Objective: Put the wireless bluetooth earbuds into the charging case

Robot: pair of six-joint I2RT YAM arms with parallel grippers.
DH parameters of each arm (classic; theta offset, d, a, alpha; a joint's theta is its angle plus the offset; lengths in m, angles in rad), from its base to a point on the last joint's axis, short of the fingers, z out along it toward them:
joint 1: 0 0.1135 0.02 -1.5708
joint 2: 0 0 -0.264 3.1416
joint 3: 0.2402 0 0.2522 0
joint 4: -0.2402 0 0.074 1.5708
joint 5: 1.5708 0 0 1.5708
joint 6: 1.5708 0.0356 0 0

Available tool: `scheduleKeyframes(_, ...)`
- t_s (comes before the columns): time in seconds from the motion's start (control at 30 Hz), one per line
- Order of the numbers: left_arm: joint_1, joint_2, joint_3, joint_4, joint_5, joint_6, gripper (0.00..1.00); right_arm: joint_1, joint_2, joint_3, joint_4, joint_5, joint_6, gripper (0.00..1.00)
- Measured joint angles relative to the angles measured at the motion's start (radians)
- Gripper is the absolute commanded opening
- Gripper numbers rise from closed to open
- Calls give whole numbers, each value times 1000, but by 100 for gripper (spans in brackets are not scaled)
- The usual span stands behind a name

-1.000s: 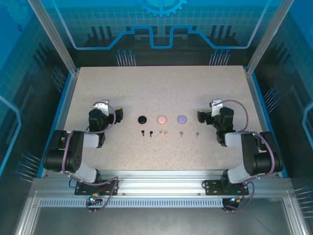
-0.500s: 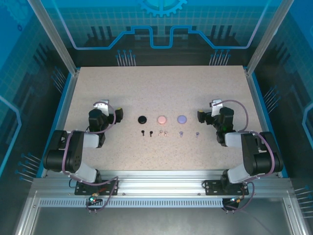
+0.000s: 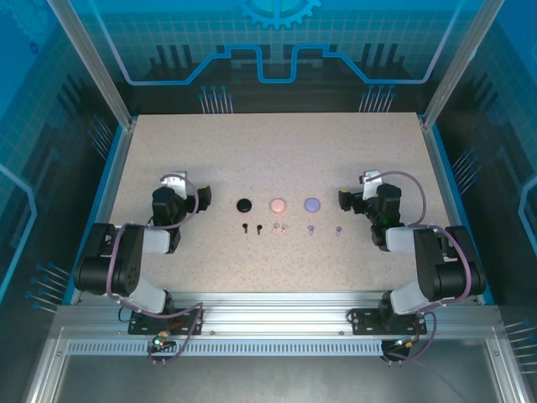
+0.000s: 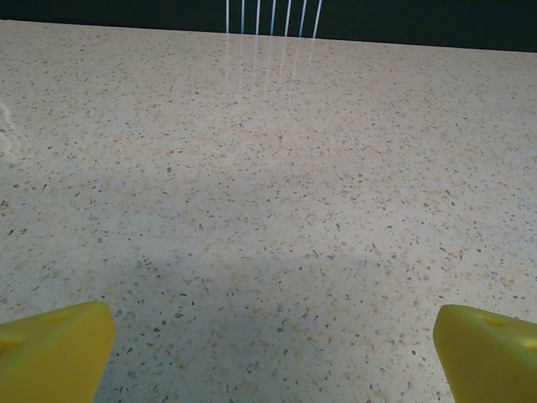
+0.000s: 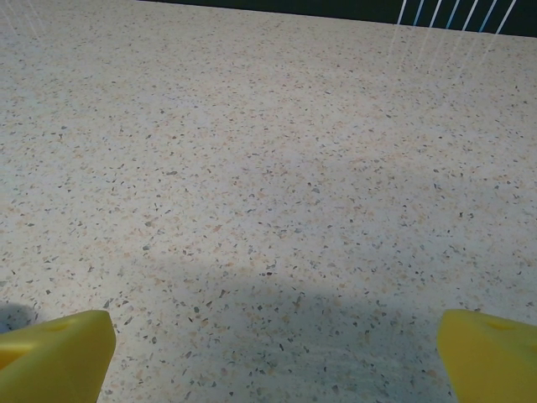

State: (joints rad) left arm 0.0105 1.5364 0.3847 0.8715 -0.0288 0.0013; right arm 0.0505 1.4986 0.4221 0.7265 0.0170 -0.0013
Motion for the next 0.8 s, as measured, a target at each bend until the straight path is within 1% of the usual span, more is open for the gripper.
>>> scheduleKeyframes(0.03,0,0,0,0,0,0,99,0,0,0,0,-1,0,100)
scheduleKeyframes(0.1,0,0,0,0,7,-2,93,-1,0,0,0,-1,0,100)
scheduleKeyframes(0.17,0,0,0,-2,19,0,92,-1,-2,1,-6,2,1,100)
scheduleKeyframes(0.23,0,-11,1,-28,18,0,92,-1,-23,16,-60,10,2,100)
scheduleKeyframes(0.33,0,-70,20,-126,6,0,92,-1,-108,65,-185,38,12,100)
scheduleKeyframes(0.43,-5,-123,87,-237,-6,0,93,-1,-192,156,-322,58,62,100)
scheduleKeyframes(0.57,-18,-190,194,-370,-21,-18,92,0,-233,348,-563,87,211,100)
scheduleKeyframes(0.67,-50,-244,268,-468,-29,-40,93,0,-245,428,-675,53,296,100)
scheduleKeyframes(0.8,-127,-290,355,-582,-29,-71,92,19,-291,420,-789,-11,353,100)
